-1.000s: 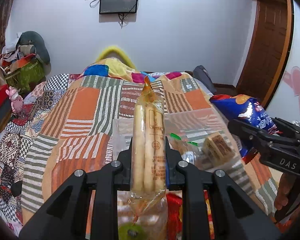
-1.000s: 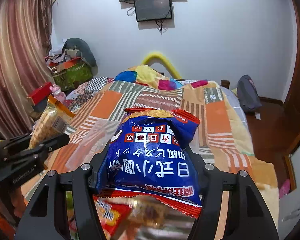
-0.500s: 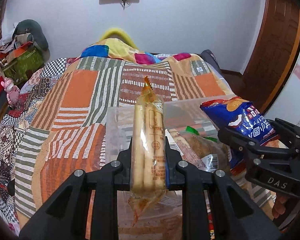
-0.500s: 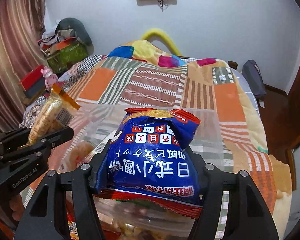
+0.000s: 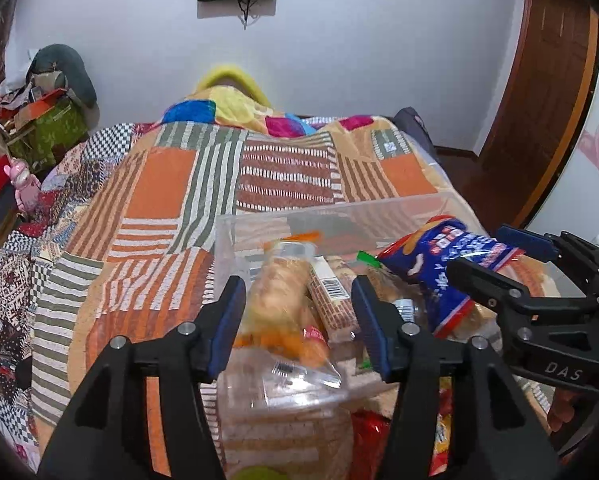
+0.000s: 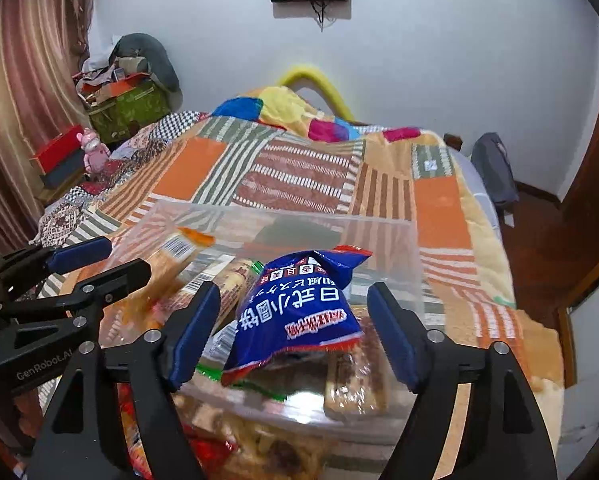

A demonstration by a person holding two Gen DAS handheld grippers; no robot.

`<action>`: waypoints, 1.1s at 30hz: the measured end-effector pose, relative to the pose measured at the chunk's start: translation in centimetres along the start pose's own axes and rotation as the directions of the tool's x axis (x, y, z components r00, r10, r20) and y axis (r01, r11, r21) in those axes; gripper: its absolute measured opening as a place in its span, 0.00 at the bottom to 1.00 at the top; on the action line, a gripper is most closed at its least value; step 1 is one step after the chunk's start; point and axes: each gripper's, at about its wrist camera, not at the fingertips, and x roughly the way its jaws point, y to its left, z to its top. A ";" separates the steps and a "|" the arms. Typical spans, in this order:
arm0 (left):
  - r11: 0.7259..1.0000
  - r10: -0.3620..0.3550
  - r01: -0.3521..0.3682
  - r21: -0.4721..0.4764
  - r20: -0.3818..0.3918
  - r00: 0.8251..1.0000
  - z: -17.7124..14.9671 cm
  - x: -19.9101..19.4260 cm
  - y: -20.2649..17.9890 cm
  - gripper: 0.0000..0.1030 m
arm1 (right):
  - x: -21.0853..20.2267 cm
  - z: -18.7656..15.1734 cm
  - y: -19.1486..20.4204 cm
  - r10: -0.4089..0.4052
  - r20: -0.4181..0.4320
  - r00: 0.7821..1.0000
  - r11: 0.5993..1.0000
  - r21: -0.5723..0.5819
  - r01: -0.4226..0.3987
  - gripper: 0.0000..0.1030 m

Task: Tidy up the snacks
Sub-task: 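Carry wafer sticks into clear box with left tool while right drops blue bag, then move both open tools back over the remaining snacks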

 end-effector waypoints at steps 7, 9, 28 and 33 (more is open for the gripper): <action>1.000 -0.023 0.023 -0.002 0.064 0.998 -0.5 -5.6 0.3 0.63 | -4.0 -0.7 0.9 0.024 0.061 0.998 1.000 -0.004 -0.024 0.76; 1.000 -0.023 0.023 0.000 0.076 0.997 -1.0 -7.1 0.5 0.65 | -5.0 -1.0 1.3 0.036 0.069 0.997 0.999 -0.007 -0.035 0.77; 1.000 0.004 -0.004 0.003 -0.077 0.997 -11.3 -9.2 5.8 0.71 | -2.8 -7.5 6.8 0.079 -0.085 0.993 0.997 0.017 -0.077 0.88; 0.999 -0.016 0.010 -0.038 -0.148 0.989 -13.9 -7.0 7.3 0.71 | -0.2 -8.1 7.2 0.075 -0.154 0.985 0.995 0.080 -0.063 0.88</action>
